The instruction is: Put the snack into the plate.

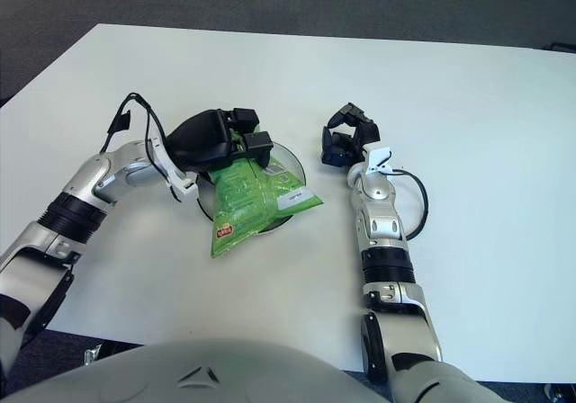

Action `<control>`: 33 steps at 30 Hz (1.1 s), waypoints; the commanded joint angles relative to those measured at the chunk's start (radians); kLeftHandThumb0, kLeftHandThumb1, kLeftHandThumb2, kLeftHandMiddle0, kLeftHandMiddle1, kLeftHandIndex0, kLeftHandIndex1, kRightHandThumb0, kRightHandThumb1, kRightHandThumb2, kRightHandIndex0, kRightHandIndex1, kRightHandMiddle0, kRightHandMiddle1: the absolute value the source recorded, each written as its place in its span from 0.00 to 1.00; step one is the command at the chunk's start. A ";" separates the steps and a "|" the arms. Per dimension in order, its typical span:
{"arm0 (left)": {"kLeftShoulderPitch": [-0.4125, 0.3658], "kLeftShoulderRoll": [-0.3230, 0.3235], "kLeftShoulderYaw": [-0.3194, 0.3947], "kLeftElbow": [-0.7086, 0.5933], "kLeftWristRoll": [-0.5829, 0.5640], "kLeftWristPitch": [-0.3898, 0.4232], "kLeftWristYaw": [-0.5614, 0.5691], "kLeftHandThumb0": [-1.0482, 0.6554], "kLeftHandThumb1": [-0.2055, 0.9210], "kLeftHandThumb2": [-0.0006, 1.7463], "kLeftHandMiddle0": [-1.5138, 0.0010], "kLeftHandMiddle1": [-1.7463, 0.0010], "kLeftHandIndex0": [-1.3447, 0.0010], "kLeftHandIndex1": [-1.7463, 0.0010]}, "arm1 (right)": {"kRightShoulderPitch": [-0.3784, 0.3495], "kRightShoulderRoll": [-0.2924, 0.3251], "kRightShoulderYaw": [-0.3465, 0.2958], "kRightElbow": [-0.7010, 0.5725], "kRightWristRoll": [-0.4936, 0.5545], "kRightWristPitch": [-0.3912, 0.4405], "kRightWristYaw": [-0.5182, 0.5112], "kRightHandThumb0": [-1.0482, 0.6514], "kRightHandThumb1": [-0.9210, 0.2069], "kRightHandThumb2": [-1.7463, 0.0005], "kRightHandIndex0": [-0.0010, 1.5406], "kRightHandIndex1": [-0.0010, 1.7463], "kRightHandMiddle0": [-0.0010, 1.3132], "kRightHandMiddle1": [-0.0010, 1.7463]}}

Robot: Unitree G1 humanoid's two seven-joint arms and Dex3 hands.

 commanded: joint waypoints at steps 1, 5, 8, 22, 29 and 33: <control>0.003 0.013 -0.030 0.018 0.061 0.014 -0.007 0.61 0.33 0.85 0.59 0.00 0.56 0.01 | 0.077 0.018 0.014 0.038 -0.014 0.050 0.004 0.33 0.55 0.24 0.83 1.00 0.48 1.00; -0.004 0.020 -0.043 0.014 0.088 0.019 0.000 0.61 0.49 0.73 0.68 0.00 0.66 0.00 | 0.078 0.019 0.012 0.033 -0.011 0.056 0.005 0.33 0.55 0.24 0.82 1.00 0.48 1.00; -0.011 0.032 -0.054 0.014 0.074 0.015 -0.033 0.61 0.62 0.64 0.75 0.00 0.73 0.00 | 0.079 0.020 0.012 0.031 -0.010 0.057 0.007 0.33 0.55 0.24 0.82 1.00 0.48 1.00; -0.154 0.115 -0.157 0.076 -0.179 -0.046 -0.427 0.12 0.90 0.28 0.98 0.68 0.99 0.58 | 0.072 0.012 0.012 0.044 -0.011 0.054 0.014 0.33 0.55 0.24 0.82 1.00 0.48 1.00; -0.240 0.153 -0.200 0.077 -0.351 -0.035 -0.666 0.08 0.91 0.22 1.00 0.90 1.00 0.87 | 0.068 0.010 0.013 0.051 -0.014 0.054 0.011 0.33 0.55 0.24 0.82 1.00 0.48 1.00; -0.259 0.155 -0.201 0.089 -0.415 -0.042 -0.735 0.08 0.90 0.21 1.00 0.96 1.00 0.93 | 0.068 0.010 0.013 0.052 -0.015 0.054 0.011 0.33 0.55 0.24 0.82 1.00 0.48 1.00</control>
